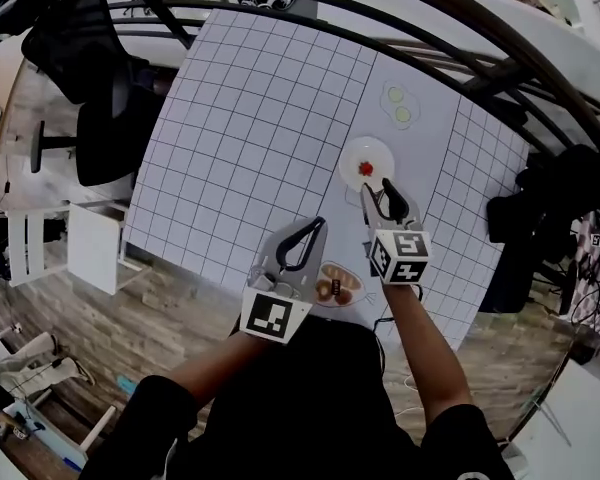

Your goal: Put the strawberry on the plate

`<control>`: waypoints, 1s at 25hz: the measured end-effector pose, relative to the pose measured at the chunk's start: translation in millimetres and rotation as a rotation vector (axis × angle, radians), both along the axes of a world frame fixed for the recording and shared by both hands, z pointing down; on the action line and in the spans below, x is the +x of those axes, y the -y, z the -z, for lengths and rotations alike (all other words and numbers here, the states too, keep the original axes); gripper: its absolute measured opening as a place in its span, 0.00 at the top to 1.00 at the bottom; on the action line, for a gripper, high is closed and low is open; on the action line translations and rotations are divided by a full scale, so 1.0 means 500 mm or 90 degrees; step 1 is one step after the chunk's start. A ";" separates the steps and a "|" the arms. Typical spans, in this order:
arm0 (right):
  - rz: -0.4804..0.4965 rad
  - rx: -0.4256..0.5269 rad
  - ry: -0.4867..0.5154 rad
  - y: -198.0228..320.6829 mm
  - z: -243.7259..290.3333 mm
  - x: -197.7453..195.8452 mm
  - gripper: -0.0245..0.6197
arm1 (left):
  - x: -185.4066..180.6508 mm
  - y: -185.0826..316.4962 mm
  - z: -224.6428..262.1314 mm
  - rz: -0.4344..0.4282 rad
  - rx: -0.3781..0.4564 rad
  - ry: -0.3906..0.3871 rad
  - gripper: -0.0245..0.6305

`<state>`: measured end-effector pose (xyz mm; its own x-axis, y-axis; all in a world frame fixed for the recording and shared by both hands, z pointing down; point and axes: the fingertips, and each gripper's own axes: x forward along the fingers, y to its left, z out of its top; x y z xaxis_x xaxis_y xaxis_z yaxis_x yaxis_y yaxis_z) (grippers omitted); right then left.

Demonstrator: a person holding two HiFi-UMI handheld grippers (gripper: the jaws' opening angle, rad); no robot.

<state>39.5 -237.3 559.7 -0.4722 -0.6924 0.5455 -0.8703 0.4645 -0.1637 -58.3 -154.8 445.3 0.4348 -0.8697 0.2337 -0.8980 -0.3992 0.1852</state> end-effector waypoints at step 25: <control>-0.124 0.183 0.060 -0.313 0.328 0.004 0.96 | -0.020 -0.143 0.103 -0.092 0.056 -0.061 0.95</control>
